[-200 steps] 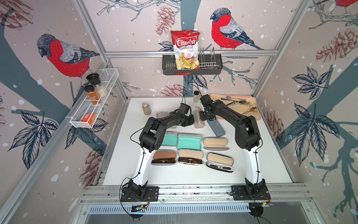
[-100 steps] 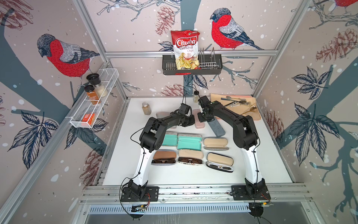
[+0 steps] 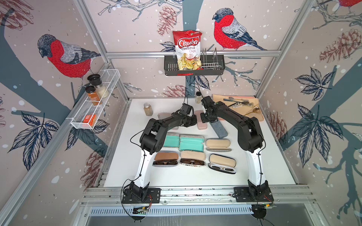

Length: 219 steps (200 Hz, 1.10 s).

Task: Close the glasses case
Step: Close the glasses case at the center of the board, then move the glasses case to the center of the board.

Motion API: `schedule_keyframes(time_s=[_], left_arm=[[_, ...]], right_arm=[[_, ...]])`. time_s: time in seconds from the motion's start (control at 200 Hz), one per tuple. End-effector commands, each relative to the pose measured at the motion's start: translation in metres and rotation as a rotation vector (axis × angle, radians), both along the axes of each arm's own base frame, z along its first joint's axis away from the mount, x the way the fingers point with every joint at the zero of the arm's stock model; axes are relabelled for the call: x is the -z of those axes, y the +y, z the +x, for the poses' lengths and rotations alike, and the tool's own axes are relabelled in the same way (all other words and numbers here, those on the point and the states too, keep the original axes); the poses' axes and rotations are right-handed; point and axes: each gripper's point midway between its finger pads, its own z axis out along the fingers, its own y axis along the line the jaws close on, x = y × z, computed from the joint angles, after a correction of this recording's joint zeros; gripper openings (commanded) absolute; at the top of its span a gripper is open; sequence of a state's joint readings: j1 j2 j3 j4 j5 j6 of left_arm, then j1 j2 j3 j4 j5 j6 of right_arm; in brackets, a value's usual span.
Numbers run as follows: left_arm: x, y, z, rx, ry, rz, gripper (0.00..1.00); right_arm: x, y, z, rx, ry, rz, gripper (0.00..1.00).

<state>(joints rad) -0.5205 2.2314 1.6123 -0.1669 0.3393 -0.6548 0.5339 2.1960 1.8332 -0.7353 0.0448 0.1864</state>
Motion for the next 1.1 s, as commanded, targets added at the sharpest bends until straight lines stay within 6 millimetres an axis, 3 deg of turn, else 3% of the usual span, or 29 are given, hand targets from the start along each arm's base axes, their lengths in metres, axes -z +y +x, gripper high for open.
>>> schedule_keyframes(time_s=[0.0,0.53,0.705,0.78,0.845,1.091], left_arm=[[-0.018,-0.004,0.0,0.015,-0.038,-0.019,0.18],[-0.069,0.014,-0.013,-0.025,-0.118,-0.015,0.59],[-0.092,0.029,-0.024,-0.057,-0.158,-0.005,0.82],[-0.103,0.037,-0.03,-0.075,-0.182,0.004,0.9],[-0.111,0.046,-0.034,-0.097,-0.202,0.016,0.95],[-0.13,0.093,-0.048,-0.209,-0.237,0.047,0.95]], right_arm=[[-0.012,-0.001,0.002,0.026,-0.029,0.014,0.5],[-0.069,-0.007,-0.01,0.049,-0.176,0.041,0.56],[-0.091,0.009,-0.019,-0.001,-0.25,0.038,0.62],[-0.098,0.019,-0.023,-0.026,-0.281,0.036,0.7],[-0.103,0.027,-0.026,-0.042,-0.303,0.038,0.71],[-0.121,0.06,-0.037,-0.178,-0.375,0.157,0.83]])
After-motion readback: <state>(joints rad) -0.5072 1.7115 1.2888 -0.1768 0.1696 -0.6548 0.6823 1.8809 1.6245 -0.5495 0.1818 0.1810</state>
